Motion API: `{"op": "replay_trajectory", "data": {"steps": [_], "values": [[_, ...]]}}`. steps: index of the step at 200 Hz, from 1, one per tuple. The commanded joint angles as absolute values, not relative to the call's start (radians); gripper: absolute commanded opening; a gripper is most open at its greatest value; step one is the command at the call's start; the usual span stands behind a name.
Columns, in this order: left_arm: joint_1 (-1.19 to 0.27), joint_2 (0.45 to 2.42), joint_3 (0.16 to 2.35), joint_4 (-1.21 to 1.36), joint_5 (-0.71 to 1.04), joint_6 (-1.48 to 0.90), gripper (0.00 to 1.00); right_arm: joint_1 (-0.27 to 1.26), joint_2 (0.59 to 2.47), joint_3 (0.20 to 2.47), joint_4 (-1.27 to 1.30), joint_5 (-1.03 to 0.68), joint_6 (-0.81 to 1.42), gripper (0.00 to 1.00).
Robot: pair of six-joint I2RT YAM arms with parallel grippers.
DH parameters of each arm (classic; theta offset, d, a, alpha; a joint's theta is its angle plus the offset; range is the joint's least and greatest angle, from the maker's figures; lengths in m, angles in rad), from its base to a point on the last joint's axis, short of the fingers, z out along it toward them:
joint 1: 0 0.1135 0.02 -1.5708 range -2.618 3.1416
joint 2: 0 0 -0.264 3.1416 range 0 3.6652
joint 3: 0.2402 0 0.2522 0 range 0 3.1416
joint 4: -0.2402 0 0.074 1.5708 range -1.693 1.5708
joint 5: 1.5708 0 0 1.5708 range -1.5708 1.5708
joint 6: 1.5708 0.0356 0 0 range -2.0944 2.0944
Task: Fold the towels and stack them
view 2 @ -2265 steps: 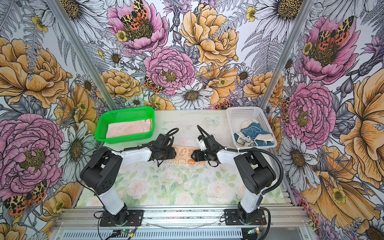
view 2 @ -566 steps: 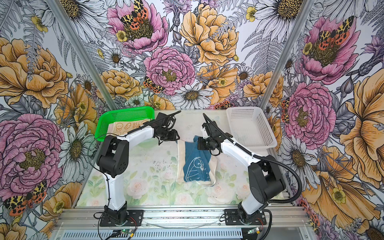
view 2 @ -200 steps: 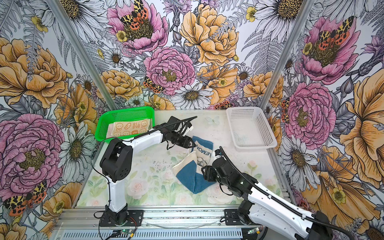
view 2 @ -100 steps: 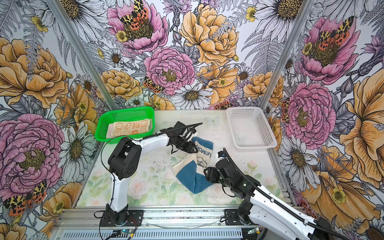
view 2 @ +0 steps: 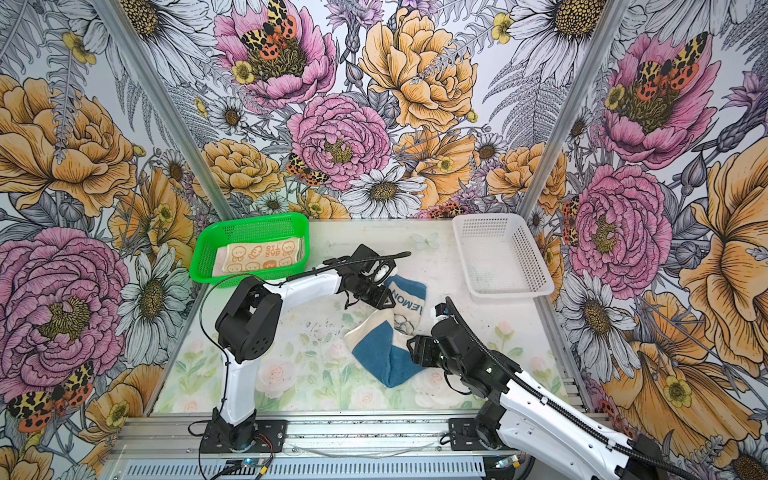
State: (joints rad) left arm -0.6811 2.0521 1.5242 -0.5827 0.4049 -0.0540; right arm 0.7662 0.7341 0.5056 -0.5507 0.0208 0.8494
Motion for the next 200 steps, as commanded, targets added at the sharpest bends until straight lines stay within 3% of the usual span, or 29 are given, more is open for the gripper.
{"op": "replay_trajectory", "data": {"steps": [1, 200], "values": [[-0.697, 1.983, 1.535, -0.592, 0.341, -0.012, 0.39, 0.762, 0.727, 0.498, -0.561, 0.011, 0.858, 0.68], [-0.723, 2.045, 1.568, -0.630, 0.373, -0.006, 0.37, 0.760, 0.732, 0.495, -0.561, 0.005, 0.855, 0.69]]}}
